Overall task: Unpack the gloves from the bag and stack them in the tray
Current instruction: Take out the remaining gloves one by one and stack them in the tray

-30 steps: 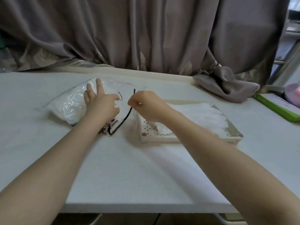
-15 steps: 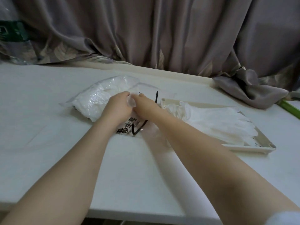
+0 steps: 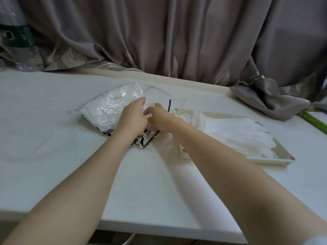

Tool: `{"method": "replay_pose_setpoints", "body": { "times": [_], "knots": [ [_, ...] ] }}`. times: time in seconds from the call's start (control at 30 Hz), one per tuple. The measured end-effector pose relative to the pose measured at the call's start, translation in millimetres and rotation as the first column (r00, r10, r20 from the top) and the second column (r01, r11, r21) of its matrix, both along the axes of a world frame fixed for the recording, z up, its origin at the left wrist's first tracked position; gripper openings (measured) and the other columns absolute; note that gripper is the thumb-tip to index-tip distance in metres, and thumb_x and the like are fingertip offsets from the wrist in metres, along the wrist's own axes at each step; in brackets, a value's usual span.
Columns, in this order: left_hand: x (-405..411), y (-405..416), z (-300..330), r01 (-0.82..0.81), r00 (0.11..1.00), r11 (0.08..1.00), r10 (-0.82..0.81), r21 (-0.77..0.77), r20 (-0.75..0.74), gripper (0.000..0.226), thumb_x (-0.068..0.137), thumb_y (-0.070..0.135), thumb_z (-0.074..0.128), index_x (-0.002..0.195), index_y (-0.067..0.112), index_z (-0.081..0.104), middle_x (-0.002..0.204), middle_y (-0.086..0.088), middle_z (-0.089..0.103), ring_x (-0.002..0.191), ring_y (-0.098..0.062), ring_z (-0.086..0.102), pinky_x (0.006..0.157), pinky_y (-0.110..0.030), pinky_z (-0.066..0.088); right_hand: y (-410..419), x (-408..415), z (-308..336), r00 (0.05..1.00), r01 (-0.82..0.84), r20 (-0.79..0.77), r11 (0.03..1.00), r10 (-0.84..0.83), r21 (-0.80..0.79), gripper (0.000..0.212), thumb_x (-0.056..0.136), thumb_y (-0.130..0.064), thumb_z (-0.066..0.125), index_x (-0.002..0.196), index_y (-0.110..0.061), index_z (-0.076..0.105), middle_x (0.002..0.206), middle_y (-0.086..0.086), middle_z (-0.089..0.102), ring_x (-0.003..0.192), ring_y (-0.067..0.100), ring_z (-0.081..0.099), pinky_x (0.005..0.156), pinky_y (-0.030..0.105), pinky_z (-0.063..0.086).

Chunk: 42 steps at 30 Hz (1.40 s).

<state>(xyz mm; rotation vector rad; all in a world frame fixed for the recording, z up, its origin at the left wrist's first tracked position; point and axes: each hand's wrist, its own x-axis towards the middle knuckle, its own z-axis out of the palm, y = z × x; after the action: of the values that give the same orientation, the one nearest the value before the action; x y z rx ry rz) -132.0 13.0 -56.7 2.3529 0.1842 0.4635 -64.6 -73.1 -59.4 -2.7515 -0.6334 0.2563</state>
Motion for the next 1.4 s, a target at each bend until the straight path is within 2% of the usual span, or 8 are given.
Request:
{"method": "replay_pose_setpoints", "body": {
  "times": [0.13,0.33,0.57,0.73,0.93,1.1,1.2,1.4],
  "knots": [
    [6,5,-3,-0.025,0.998,0.999,0.023,0.031,0.057,0.062,0.083,-0.005,0.045,0.143,0.009,0.034,0.143,-0.008,0.041,0.127,-0.030,0.040,0.103,-0.034,0.034,8,4,-4,0.998,0.060,-0.023,0.991,-0.058,0.118,0.023,0.090,-0.003,0.044,0.101,0.004,0.063,0.092,0.015,0.058,0.085,0.026,0.053,0.074,0.030,0.043],
    [10,7,-6,0.004,0.999,0.997,-0.007,0.078,0.035,0.061,0.086,-0.001,0.047,0.144,0.009,0.030,0.147,-0.010,0.034,0.132,-0.028,0.036,0.104,-0.035,0.030,-26,-18,21,0.985,0.118,0.038,0.827,-0.166,0.549,0.017,0.082,-0.010,0.061,0.080,0.004,0.070,0.068,0.006,0.061,0.063,0.015,0.051,0.057,0.023,0.040],
    [13,9,-20,0.065,0.991,0.988,-0.047,0.143,-0.125,0.060,0.080,0.011,0.058,0.137,0.017,0.041,0.153,-0.009,0.016,0.130,-0.031,0.039,0.106,-0.042,0.033,-78,-45,46,0.998,0.027,-0.048,0.374,0.046,0.927,0.027,0.077,0.011,0.045,0.071,-0.011,0.058,0.061,-0.005,0.055,0.058,0.004,0.050,0.071,0.017,0.041],
    [6,-5,-19,0.007,0.984,0.972,0.035,0.236,-0.173,0.049,0.080,0.024,0.063,0.127,0.027,0.051,0.156,-0.007,0.006,0.141,-0.028,0.015,0.114,-0.043,0.015,-111,-53,58,0.920,0.364,-0.348,-0.068,0.180,0.929,0.027,0.076,0.007,0.027,0.067,-0.011,0.045,0.049,-0.004,0.039,0.047,0.011,0.037,0.053,0.022,0.040],
    [-22,-52,16,0.126,0.907,0.988,-0.152,0.091,0.392,0.062,0.064,0.018,0.038,0.124,0.016,0.055,0.153,-0.009,0.016,0.142,-0.025,0.009,0.112,-0.028,0.001,-131,-64,57,0.881,0.441,-0.425,-0.035,0.209,0.897,0.027,0.078,0.003,0.025,0.067,-0.012,0.045,0.047,-0.003,0.033,0.042,0.011,0.038,0.045,0.019,0.034],
    [-22,-74,8,0.372,0.907,0.913,-0.396,0.165,0.146,0.055,0.080,0.047,0.057,0.123,0.012,0.052,0.117,0.002,0.052,0.108,-0.015,0.048,0.090,-0.027,0.037,-132,-68,58,0.869,0.448,-0.418,-0.063,0.266,0.892,0.019,0.068,0.002,0.032,0.068,-0.010,0.045,0.045,-0.003,0.033,0.042,0.011,0.038,0.048,0.020,0.037],
    [-14,-60,-3,0.208,0.908,0.955,-0.269,0.212,0.322,0.022,0.092,0.018,0.054,0.109,0.006,0.061,0.107,-0.009,0.060,0.097,-0.029,0.057,0.081,-0.034,0.042,-131,-69,59,0.872,0.445,-0.427,-0.026,0.240,0.895,0.017,0.064,0.001,0.033,0.066,-0.012,0.044,0.045,-0.003,0.032,0.045,0.013,0.037,0.054,0.024,0.036],
    [-15,-35,-8,0.153,0.798,0.944,-0.293,0.294,0.526,0.040,0.091,0.026,0.041,0.109,0.001,0.067,0.109,-0.014,0.066,0.095,-0.024,0.062,0.081,-0.033,0.051,-130,-65,59,0.842,0.539,-0.520,-0.191,0.141,0.821,0.017,0.063,0.003,0.030,0.064,-0.010,0.040,0.042,-0.001,0.028,0.043,0.016,0.032,0.052,0.023,0.039]
  ]
}}
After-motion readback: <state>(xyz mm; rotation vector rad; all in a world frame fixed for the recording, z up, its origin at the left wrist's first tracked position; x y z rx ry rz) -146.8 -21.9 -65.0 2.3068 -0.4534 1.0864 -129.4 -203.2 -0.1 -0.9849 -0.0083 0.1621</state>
